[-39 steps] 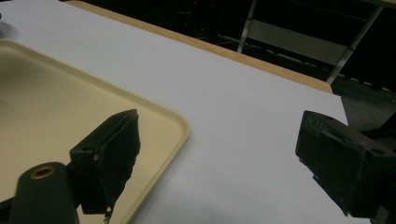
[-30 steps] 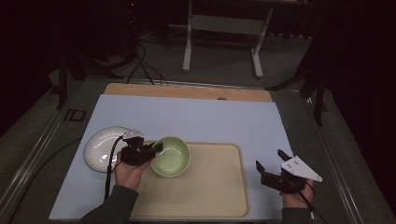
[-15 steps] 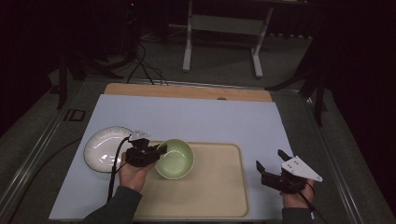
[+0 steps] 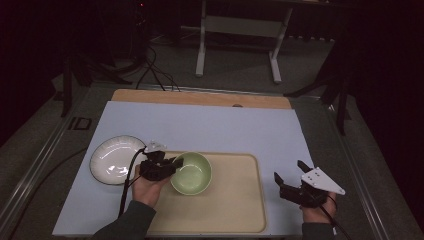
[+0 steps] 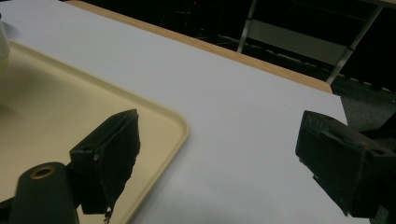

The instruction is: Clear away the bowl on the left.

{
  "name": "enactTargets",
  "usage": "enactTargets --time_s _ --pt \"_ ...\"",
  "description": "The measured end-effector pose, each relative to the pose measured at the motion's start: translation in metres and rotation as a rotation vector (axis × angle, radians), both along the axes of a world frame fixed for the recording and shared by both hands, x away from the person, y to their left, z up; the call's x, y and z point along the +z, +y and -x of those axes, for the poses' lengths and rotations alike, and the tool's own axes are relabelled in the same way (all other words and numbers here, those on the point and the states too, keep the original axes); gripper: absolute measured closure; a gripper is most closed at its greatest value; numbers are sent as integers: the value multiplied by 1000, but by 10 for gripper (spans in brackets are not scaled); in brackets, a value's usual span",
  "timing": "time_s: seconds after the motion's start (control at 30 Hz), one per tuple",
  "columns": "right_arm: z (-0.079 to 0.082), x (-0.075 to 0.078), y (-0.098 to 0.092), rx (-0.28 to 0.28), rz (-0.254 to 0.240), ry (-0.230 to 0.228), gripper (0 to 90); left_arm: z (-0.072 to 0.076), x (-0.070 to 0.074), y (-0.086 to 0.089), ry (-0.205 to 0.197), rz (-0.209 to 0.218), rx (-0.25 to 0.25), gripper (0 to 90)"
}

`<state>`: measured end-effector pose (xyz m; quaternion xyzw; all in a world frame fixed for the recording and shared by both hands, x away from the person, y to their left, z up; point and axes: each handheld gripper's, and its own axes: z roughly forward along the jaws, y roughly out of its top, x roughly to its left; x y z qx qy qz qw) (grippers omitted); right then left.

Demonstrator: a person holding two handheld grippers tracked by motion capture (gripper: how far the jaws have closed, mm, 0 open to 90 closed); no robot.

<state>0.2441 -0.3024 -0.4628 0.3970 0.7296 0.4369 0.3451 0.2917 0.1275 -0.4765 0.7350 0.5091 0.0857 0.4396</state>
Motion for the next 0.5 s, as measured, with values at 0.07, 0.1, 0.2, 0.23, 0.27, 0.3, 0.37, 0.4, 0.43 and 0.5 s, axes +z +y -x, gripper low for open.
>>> enactTargets --time_s 0.07,0.1,0.2,0.23,0.27,0.3,0.37,0.4,0.43,0.5 --pt "0 0 0 1 0 0 133 0 -2 -2 4 1 -4 792" --pt "0 0 0 0 1 0 133 0 -2 -3 6 -1 -4 792" --pt "0 0 0 0 1 0 133 0 -4 -6 8 -5 -8 792" --pt "0 0 0 0 2 0 133 0 -5 -7 12 -6 -15 791" --pt "0 0 0 0 0 1 133 -1 -6 -8 13 -6 -16 792" --pt "0 0 0 0 0 1 133 -1 -7 -9 16 -7 -19 792" --pt "0 0 0 0 0 1 133 -1 -8 -11 20 -14 -23 792" --pt "0 0 0 0 0 1 133 -1 -9 -12 21 -16 -26 792" --pt "0 0 0 0 0 0 133 0 -9 -13 23 -17 -25 792" --pt "0 0 0 1 -1 0 133 0 -11 -15 25 -20 -32 791"
